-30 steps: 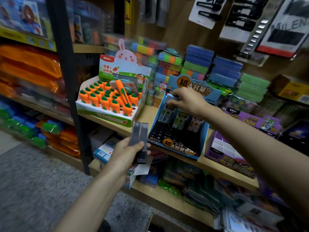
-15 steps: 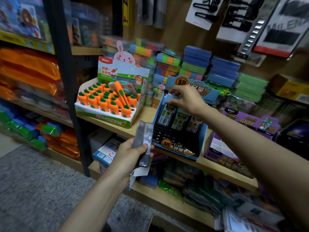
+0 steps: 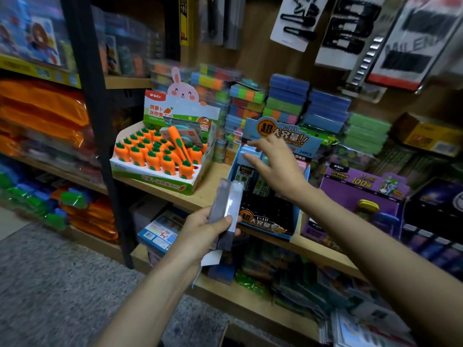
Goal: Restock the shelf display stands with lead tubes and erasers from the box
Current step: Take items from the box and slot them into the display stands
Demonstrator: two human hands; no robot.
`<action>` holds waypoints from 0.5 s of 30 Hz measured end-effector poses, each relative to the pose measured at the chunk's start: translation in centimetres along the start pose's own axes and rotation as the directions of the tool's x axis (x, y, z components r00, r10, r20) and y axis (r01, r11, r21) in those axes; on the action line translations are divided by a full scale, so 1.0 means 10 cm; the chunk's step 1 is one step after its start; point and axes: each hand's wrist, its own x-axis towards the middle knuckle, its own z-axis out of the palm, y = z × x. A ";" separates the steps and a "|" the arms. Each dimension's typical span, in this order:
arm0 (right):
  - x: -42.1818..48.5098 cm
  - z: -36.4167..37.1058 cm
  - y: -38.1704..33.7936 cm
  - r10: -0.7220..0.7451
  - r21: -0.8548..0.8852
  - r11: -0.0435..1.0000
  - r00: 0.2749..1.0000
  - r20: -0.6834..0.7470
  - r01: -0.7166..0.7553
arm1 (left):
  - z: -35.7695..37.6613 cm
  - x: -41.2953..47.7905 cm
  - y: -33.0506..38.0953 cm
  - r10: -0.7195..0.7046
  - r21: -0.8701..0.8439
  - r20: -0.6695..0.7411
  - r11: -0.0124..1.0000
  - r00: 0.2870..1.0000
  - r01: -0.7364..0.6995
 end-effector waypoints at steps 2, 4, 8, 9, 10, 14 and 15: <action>-0.27 -0.14 -0.10 0.117 0.395 0.902 0.980 0.163 -0.173 | 0.05 -0.04 0.01 -0.017 0.035 0.141 0.999 0.990 0.012; -0.61 -0.24 -0.14 0.148 0.594 0.733 0.931 0.334 -0.330 | 0.12 -0.08 0.01 -0.066 0.088 0.301 0.995 0.951 0.042; -1.22 -0.32 -0.07 0.186 0.674 0.591 0.887 0.421 -0.444 | 0.31 -0.16 -0.06 -0.177 0.183 0.515 0.979 0.839 0.094; -1.34 -0.34 -0.03 0.208 0.676 0.581 0.886 0.414 -0.453 | 0.38 -0.20 -0.08 -0.195 0.207 0.544 0.974 0.816 0.094; -1.45 -0.37 0.02 0.239 0.673 0.583 0.888 0.394 -0.456 | 0.47 -0.23 -0.10 -0.197 0.225 0.557 0.971 0.807 0.082; -1.80 -0.58 0.20 0.373 0.552 0.759 0.926 0.065 -0.344 | 0.76 -0.25 -0.34 0.057 0.465 0.254 0.868 0.966 -0.174; -1.89 -0.65 0.23 0.360 0.457 0.839 0.931 -0.058 -0.296 | 0.82 -0.26 -0.39 0.135 0.545 0.120 0.819 0.984 -0.179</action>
